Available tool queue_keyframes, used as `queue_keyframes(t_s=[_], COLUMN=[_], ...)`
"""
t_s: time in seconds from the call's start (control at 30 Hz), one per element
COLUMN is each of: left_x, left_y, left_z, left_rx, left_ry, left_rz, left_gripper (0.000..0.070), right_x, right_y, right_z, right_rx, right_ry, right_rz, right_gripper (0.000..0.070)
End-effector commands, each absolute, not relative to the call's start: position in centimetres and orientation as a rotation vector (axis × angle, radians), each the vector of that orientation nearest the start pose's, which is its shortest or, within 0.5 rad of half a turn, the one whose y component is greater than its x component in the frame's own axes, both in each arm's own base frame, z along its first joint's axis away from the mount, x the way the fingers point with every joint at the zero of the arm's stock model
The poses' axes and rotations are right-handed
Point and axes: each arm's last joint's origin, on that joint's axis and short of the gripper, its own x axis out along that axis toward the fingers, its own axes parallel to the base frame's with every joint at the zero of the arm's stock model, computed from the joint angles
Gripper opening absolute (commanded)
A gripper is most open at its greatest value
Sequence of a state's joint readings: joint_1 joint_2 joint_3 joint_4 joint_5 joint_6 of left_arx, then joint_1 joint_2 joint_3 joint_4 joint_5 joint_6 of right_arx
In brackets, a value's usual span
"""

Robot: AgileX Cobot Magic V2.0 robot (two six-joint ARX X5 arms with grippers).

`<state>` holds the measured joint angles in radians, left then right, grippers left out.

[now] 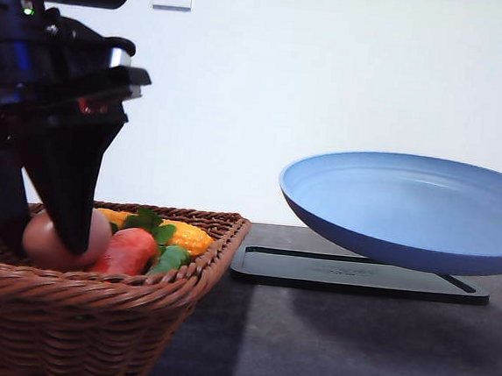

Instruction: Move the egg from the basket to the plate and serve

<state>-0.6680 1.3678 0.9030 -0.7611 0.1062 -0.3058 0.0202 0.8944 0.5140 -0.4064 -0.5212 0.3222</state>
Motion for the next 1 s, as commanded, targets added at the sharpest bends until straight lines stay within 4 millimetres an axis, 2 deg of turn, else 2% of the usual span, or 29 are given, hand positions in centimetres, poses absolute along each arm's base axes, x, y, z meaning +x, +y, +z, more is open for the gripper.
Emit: queue_keyframes(t_s=[0.0, 0.27, 0.5, 0.7, 0.97], left_x=[19.4, 19.2, 17.7, 16.3, 15.9], left_y=[-16.3, -18.8, -21.7, -24.1, -26.2], left_z=[22.6, 26.5, 29.4, 29.8, 27.7], left_rx=[0.099, 0.101, 0.102, 0.104, 0.156], left_ry=[1.246, 1.133, 1.003, 0.916, 0.968], left_rz=[-0.511, -0.618, -0.761, -0.875, -0.903], left_gripper=[0.0221, 0.0221, 0.0221, 0.0221, 0.0221], right_x=[17.2, 17.0, 16.8, 16.6, 16.4], right_y=[2.0, 3.0, 4.0, 4.8, 5.5], right_z=[21.2, 21.2, 21.2, 21.2, 21.2], right_rx=[0.499, 0.491, 0.485, 0.481, 0.468], right_ry=[0.845, 0.871, 0.893, 0.911, 0.927], right_rz=[0.406, 0.452, 0.497, 0.532, 0.568], right_gripper=[0.0000, 0.0000, 0.0000, 0.0000, 0.0000])
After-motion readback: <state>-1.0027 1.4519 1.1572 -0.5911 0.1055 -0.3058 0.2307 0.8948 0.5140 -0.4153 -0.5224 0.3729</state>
